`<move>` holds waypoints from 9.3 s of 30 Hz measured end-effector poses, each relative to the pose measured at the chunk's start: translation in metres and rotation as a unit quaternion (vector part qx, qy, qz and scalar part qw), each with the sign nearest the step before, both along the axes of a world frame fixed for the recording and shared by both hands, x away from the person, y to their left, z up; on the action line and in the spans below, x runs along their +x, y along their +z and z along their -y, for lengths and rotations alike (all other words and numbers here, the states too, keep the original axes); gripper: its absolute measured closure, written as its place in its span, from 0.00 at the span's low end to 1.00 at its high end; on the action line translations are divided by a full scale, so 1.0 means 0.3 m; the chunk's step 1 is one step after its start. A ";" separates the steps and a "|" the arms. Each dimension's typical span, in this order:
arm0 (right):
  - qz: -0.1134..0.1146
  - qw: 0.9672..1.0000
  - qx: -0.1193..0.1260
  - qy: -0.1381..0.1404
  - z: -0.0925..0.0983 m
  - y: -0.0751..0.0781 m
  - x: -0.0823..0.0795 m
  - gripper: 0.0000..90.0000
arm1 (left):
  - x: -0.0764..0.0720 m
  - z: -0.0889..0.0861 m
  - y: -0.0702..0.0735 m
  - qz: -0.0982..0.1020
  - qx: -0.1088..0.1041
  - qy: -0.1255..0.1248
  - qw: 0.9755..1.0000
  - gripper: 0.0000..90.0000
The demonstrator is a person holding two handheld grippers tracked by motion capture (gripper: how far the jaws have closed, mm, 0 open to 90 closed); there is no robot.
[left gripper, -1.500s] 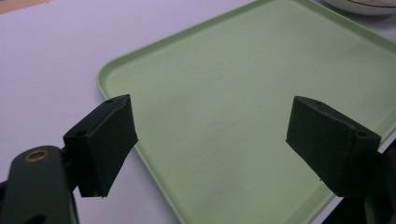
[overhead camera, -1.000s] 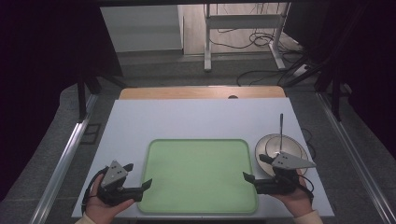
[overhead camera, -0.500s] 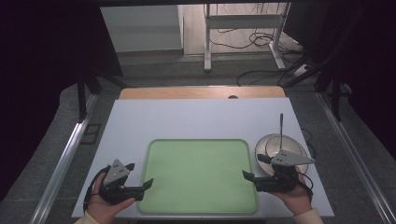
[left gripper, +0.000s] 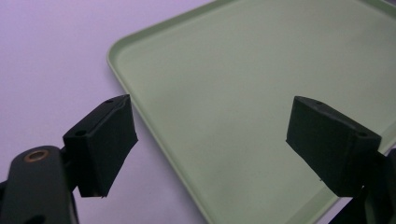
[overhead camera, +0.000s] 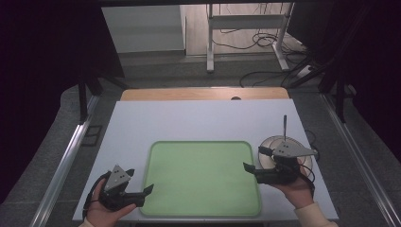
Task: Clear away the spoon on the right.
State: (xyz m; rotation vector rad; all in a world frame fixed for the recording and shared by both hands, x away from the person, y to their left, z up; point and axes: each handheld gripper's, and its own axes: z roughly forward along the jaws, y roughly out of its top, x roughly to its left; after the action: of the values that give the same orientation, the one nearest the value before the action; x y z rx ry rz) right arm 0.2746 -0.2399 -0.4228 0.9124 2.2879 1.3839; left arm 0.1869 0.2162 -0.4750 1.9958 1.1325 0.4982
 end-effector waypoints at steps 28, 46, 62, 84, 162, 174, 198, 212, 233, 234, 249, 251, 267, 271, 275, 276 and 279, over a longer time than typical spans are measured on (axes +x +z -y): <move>0.007 1.000 0.005 -0.025 0.004 0.173 0.133 0.22 | -0.016 -0.017 0.009 0.002 -0.004 0.002 1.000 0.17; -0.004 0.998 0.029 -0.064 0.117 0.187 0.258 0.23 | -0.023 -0.023 0.007 0.002 -0.003 0.012 1.000 0.17; -0.020 0.995 0.011 -0.099 0.161 0.144 0.292 0.23 | -0.019 -0.027 -0.002 -0.001 -0.003 0.012 1.000 0.16; -0.033 0.987 0.014 -0.156 0.260 0.098 0.319 0.25 | -0.022 -0.027 -0.001 0.001 -0.002 0.010 1.000 0.16; -0.115 0.978 0.060 -0.162 0.394 -0.024 0.446 0.99 | -0.028 -0.034 -0.003 0.001 0.002 0.013 1.000 0.17; -0.086 0.979 0.099 -0.156 0.435 0.061 0.396 0.99 | -0.027 -0.034 -0.003 0.002 0.002 0.013 1.000 0.17; -0.059 0.983 0.116 -0.127 0.357 0.163 0.344 0.99 | -0.026 -0.037 -0.005 0.001 0.001 0.013 1.000 0.17; -0.045 0.986 0.121 -0.104 0.309 0.211 0.299 0.99 | -0.027 -0.037 -0.004 0.002 0.000 0.014 1.000 0.17; -0.039 0.990 0.115 -0.067 0.205 0.250 0.232 0.99 | -0.028 -0.043 -0.004 -0.001 -0.005 0.014 1.000 0.17; -0.040 0.990 0.115 -0.065 0.201 0.250 0.230 0.99 | -0.028 -0.043 -0.004 -0.001 -0.005 0.014 1.000 0.17; -0.047 0.992 0.108 -0.048 0.144 0.244 0.209 0.99 | -0.028 -0.044 -0.006 -0.002 -0.004 0.014 1.000 0.16; -0.050 0.992 0.107 -0.044 0.133 0.240 0.205 0.99 | -0.028 -0.044 -0.006 -0.002 -0.004 0.014 1.000 0.16; -0.074 0.993 0.093 -0.024 0.058 0.201 0.185 0.99 | -0.027 -0.044 -0.008 -0.003 -0.004 0.013 1.000 0.16; -0.079 0.993 0.090 -0.021 0.045 0.194 0.180 0.99 | -0.027 -0.044 -0.009 -0.003 -0.004 0.013 1.000 0.16; -0.088 0.992 0.086 -0.019 0.027 0.184 0.173 0.99 | -0.028 -0.043 -0.009 -0.003 -0.003 0.013 1.000 0.16; -0.089 0.992 0.086 -0.018 0.022 0.180 0.172 0.99 | -0.028 -0.043 -0.009 -0.003 -0.003 0.013 1.000 0.16; -0.093 0.992 0.084 -0.018 0.009 0.173 0.170 0.99 | -0.028 -0.043 -0.009 -0.004 -0.003 0.013 1.000 0.16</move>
State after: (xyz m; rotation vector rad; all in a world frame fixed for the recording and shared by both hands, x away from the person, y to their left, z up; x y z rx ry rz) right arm 0.3255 -0.2427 -0.3708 1.1750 2.3013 1.5528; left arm 0.1786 0.2291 -0.4778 1.9813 1.1644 0.5006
